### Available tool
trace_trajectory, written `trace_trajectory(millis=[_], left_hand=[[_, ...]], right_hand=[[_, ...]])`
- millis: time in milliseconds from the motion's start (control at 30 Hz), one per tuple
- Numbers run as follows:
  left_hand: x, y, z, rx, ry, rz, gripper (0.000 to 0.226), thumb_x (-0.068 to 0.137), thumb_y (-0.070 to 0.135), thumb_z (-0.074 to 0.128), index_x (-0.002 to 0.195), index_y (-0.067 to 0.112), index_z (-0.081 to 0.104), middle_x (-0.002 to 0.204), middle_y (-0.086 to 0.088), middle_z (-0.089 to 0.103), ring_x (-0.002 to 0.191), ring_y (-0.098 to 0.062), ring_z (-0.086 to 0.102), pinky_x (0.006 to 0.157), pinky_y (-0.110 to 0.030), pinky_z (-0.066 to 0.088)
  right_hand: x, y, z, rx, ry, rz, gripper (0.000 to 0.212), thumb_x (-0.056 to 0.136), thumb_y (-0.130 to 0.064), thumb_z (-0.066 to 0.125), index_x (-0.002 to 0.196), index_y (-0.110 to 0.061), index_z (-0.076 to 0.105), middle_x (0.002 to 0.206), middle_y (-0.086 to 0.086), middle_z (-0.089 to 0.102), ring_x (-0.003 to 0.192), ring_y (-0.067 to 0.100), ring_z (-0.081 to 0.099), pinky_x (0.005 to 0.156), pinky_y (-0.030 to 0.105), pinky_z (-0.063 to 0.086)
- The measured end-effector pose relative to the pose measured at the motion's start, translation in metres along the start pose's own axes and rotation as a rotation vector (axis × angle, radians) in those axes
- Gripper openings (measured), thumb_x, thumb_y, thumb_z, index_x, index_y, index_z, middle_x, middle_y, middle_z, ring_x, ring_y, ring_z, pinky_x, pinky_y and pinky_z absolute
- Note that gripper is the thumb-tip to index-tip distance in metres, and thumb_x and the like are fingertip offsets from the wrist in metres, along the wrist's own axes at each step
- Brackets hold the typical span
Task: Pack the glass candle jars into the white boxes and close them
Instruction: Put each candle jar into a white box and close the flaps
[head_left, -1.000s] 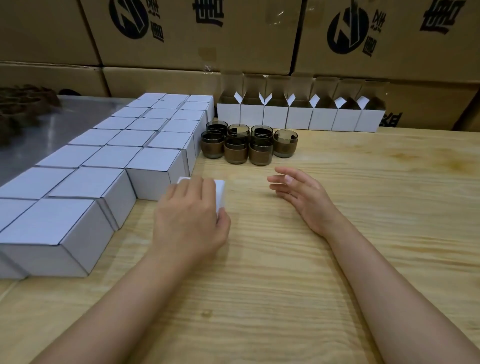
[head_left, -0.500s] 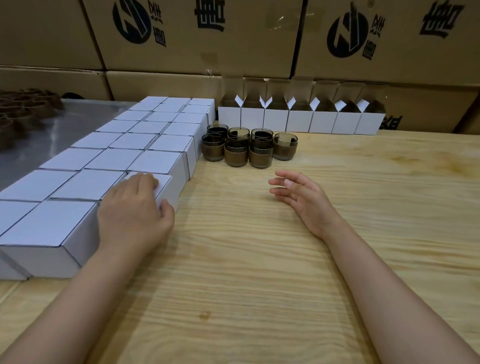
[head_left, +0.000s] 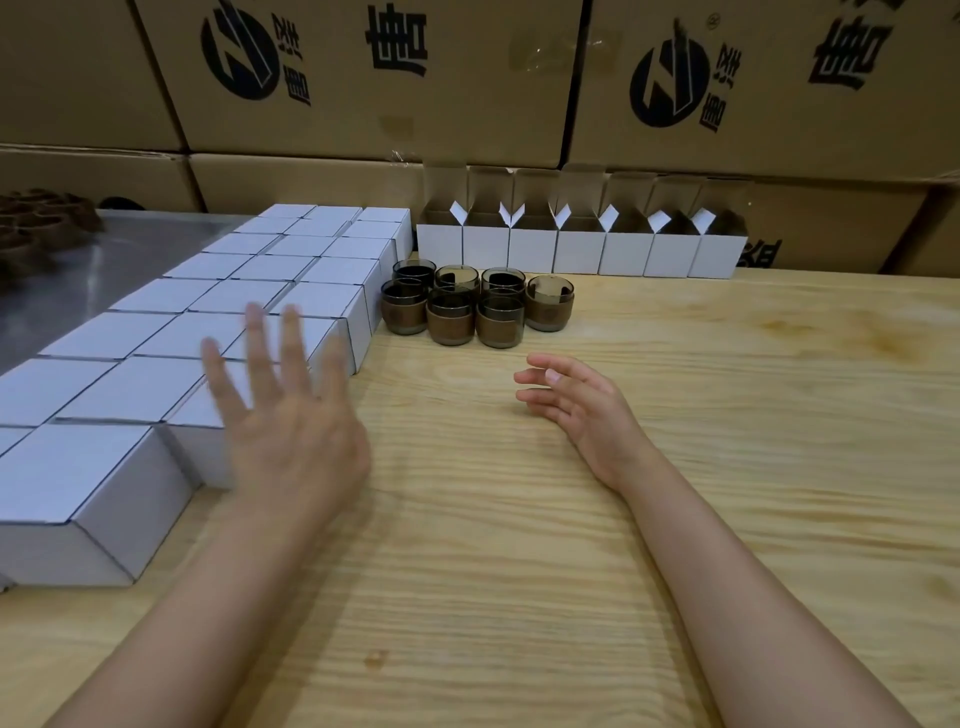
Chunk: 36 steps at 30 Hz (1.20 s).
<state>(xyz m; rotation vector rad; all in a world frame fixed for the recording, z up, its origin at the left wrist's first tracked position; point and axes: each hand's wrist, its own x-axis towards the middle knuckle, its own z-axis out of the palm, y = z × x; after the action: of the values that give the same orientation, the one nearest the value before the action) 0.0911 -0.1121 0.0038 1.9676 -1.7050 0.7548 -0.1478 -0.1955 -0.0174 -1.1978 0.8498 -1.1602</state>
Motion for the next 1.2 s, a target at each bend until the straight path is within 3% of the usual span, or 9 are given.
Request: trace_trajectory(millis=[133, 300, 533, 667, 767, 833, 933, 1067, 1200], left_hand=[[0.007, 0.062, 0.013, -0.218, -0.048, 0.358, 0.046, 0.071, 0.014, 0.068, 0.116, 0.006, 0.064, 0.132, -0.018, 0.056, 0.125, -0.035, 0.052, 0.105, -0.047, 0.035], [0.013, 0.096, 0.058, -0.377, -0.488, 0.021, 0.056, 0.095, 0.042, 0.041, 0.145, 0.018, 0.032, 0.156, -0.006, 0.026, 0.145, -0.02, 0.017, 0.116, -0.038, 0.011], [0.01, 0.095, 0.069, -0.349, -0.474, 0.027, 0.054, 0.093, 0.052, 0.035, 0.14, 0.026, 0.036, 0.155, -0.001, 0.027, 0.144, -0.018, 0.018, 0.116, -0.038, 0.01], [0.01, 0.094, 0.065, -0.355, -0.49, 0.029, 0.055, 0.094, 0.052, 0.03, 0.142, 0.026, 0.032, 0.157, -0.002, 0.022, 0.145, -0.018, 0.013, 0.117, -0.039, 0.007], [0.011, 0.095, 0.059, -0.345, -0.532, 0.045, 0.058, 0.091, 0.052, 0.024, 0.14, 0.025, 0.036, 0.156, -0.005, 0.026, 0.145, -0.02, 0.018, 0.117, -0.042, 0.011], [0.012, 0.094, 0.054, -0.367, -0.568, 0.031, 0.058, 0.083, 0.049, 0.029, 0.124, 0.02, 0.058, 0.141, -0.011, 0.05, 0.132, -0.027, 0.045, 0.109, -0.048, 0.034], [0.016, 0.095, 0.055, -0.394, -0.513, 0.023, 0.051, 0.073, 0.047, 0.038, 0.099, 0.019, 0.072, 0.116, -0.012, 0.068, 0.109, -0.029, 0.065, 0.091, -0.05, 0.051], [0.014, 0.096, 0.061, -0.379, -0.532, 0.016, 0.053, 0.067, 0.047, 0.04, 0.095, 0.018, 0.075, 0.114, -0.013, 0.069, 0.107, -0.03, 0.066, 0.093, -0.048, 0.035], [0.016, 0.097, 0.066, -0.383, -0.538, 0.007, 0.055, 0.064, 0.048, 0.041, 0.093, 0.017, 0.076, 0.112, -0.014, 0.07, 0.104, -0.03, 0.067, 0.091, -0.046, 0.032]], right_hand=[[0.0, 0.0, 0.0, 0.001, 0.012, 0.002, 0.022, 0.096, -0.006, 0.046, 0.11, -0.01, 0.062, 0.103, 0.011, 0.067, 0.092, 0.022, 0.064, 0.092, 0.036, 0.048], [0.0, 0.001, -0.001, 0.016, 0.033, 0.005, 0.021, 0.095, -0.005, 0.047, 0.109, -0.009, 0.063, 0.101, 0.011, 0.068, 0.09, 0.02, 0.065, 0.089, 0.033, 0.049], [0.013, 0.002, 0.003, -0.018, 0.203, 0.006, 0.019, 0.096, -0.009, 0.049, 0.092, -0.009, 0.068, 0.076, 0.006, 0.068, 0.07, 0.018, 0.061, 0.073, 0.03, 0.052], [0.061, -0.025, 0.005, -0.382, 0.384, -0.222, 0.028, 0.096, -0.015, 0.05, 0.074, -0.016, 0.068, 0.063, -0.005, 0.058, 0.055, 0.0, 0.05, 0.056, 0.014, 0.042], [0.129, -0.044, 0.014, -0.776, 0.333, -0.271, 0.032, 0.099, -0.028, 0.044, 0.084, -0.011, 0.067, 0.085, -0.003, 0.063, 0.077, 0.0, 0.055, 0.062, 0.013, 0.039], [0.181, -0.046, 0.022, -1.005, 0.212, -0.22, 0.043, 0.101, -0.034, 0.036, 0.098, -0.001, 0.065, 0.106, 0.007, 0.06, 0.098, 0.016, 0.055, 0.075, 0.025, 0.041], [0.244, -0.041, 0.035, -1.06, 0.068, -0.122, 0.05, 0.102, -0.041, 0.03, 0.124, -0.003, 0.055, 0.136, 0.006, 0.049, 0.124, 0.022, 0.046, 0.1, 0.036, 0.036], [0.291, -0.036, 0.043, -1.112, 0.034, -0.025, 0.049, 0.104, -0.041, 0.023, 0.125, -0.011, 0.055, 0.158, 0.003, 0.021, 0.141, 0.021, 0.028, 0.111, 0.035, 0.023], [0.312, -0.024, 0.034, -1.065, 0.084, 0.106, 0.053, 0.104, -0.035, 0.024, 0.15, -0.01, 0.019, 0.155, 0.011, 0.025, 0.136, 0.028, 0.033, 0.097, 0.031, 0.028]])
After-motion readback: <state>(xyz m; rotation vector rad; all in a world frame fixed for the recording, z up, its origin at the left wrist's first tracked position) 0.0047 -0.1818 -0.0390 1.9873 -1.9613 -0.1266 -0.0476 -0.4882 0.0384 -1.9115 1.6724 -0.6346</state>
